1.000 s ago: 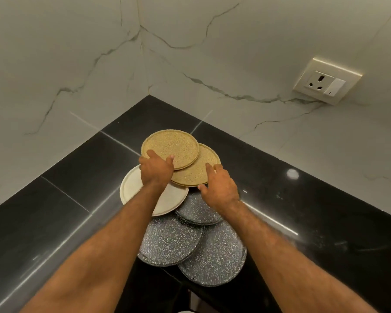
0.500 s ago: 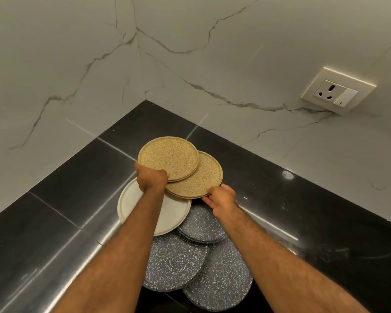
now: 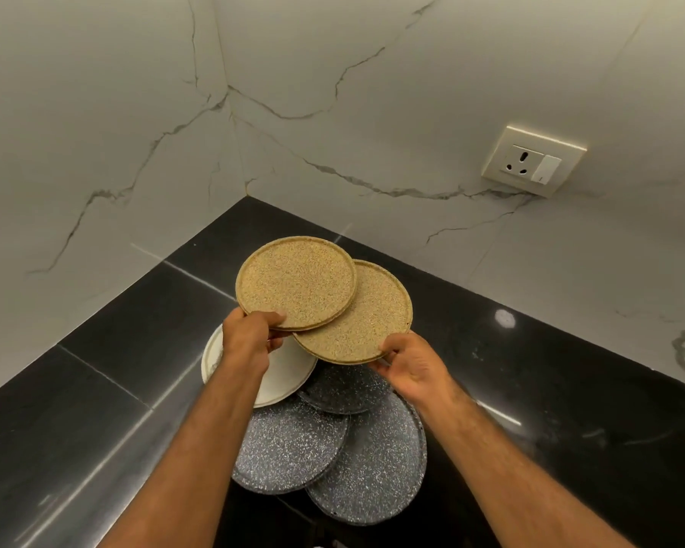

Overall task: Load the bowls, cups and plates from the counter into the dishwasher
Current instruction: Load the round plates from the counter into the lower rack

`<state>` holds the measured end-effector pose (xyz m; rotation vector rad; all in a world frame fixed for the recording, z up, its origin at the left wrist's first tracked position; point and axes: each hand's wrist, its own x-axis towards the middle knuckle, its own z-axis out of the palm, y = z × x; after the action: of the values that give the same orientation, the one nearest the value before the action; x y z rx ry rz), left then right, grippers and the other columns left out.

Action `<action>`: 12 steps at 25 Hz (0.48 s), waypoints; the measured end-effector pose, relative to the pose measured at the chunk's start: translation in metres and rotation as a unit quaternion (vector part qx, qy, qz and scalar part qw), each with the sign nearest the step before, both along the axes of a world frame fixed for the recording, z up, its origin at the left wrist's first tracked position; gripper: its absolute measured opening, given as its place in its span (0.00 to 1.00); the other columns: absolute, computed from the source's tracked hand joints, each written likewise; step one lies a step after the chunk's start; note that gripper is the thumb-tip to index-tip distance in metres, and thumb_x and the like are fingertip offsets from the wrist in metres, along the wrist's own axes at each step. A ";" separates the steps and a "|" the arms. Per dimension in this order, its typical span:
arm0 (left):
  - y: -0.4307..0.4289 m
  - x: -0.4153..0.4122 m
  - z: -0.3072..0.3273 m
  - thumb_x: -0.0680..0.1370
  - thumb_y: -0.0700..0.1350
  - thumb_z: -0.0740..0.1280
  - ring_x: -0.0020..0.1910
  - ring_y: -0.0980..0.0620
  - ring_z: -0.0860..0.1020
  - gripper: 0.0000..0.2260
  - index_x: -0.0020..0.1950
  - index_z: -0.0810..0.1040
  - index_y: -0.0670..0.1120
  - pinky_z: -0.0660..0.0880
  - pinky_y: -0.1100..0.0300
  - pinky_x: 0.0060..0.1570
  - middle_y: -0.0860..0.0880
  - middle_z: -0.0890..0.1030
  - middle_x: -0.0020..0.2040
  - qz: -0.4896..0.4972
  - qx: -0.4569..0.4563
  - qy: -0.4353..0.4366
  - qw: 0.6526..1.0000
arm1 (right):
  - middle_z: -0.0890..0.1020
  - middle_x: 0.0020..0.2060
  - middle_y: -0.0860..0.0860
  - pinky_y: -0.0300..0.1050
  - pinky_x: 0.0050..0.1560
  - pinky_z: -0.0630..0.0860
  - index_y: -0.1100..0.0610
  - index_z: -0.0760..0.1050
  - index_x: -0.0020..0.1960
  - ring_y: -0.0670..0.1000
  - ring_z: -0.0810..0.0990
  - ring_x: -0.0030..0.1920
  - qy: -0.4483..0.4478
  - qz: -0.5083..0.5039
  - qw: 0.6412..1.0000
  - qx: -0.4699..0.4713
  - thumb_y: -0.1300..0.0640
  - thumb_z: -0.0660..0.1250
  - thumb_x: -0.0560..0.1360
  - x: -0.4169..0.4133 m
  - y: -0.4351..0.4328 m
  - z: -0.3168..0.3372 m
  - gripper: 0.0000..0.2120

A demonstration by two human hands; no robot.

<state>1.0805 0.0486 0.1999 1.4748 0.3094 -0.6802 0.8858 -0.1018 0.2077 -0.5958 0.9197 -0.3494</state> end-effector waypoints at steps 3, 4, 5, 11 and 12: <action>0.017 -0.047 0.031 0.74 0.31 0.72 0.40 0.46 0.83 0.15 0.55 0.75 0.44 0.77 0.54 0.36 0.43 0.84 0.49 -0.030 -0.031 -0.024 0.999 | 0.80 0.59 0.59 0.54 0.44 0.83 0.63 0.73 0.62 0.59 0.80 0.54 -0.034 0.014 0.999 0.008 0.75 0.63 0.67 -0.047 0.010 0.013 0.24; 0.023 -0.063 0.039 0.74 0.31 0.72 0.39 0.46 0.83 0.15 0.57 0.76 0.44 0.77 0.54 0.38 0.43 0.84 0.48 -0.045 -0.036 -0.029 0.998 | 0.81 0.59 0.59 0.55 0.45 0.83 0.63 0.73 0.63 0.60 0.82 0.56 -0.040 0.016 0.999 0.008 0.74 0.64 0.69 -0.063 0.013 0.018 0.23; 0.031 -0.081 0.047 0.74 0.31 0.71 0.39 0.47 0.83 0.15 0.58 0.76 0.43 0.77 0.53 0.38 0.43 0.85 0.48 -0.062 -0.037 -0.030 0.997 | 0.83 0.59 0.59 0.56 0.48 0.84 0.63 0.73 0.64 0.61 0.82 0.58 -0.044 0.017 0.999 0.006 0.72 0.66 0.70 -0.082 0.017 0.024 0.23; 0.083 -0.197 0.090 0.74 0.29 0.70 0.34 0.49 0.81 0.16 0.61 0.76 0.38 0.76 0.60 0.25 0.40 0.82 0.46 -0.094 -0.025 -0.032 0.995 | 0.84 0.58 0.61 0.55 0.52 0.83 0.65 0.73 0.67 0.61 0.83 0.58 -0.055 0.042 0.996 -0.058 0.66 0.70 0.73 -0.217 0.049 0.051 0.23; 0.091 -0.218 0.095 0.74 0.28 0.69 0.31 0.50 0.81 0.15 0.60 0.76 0.38 0.76 0.62 0.24 0.41 0.82 0.44 -0.093 -0.029 -0.032 0.995 | 0.84 0.58 0.61 0.55 0.52 0.84 0.65 0.73 0.66 0.61 0.83 0.58 -0.059 0.038 0.995 -0.068 0.66 0.69 0.75 -0.242 0.055 0.051 0.20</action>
<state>0.8626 0.1394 0.2947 1.4787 0.1033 -0.7826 0.6443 -0.0465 0.2583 -0.7267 0.7620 -0.3767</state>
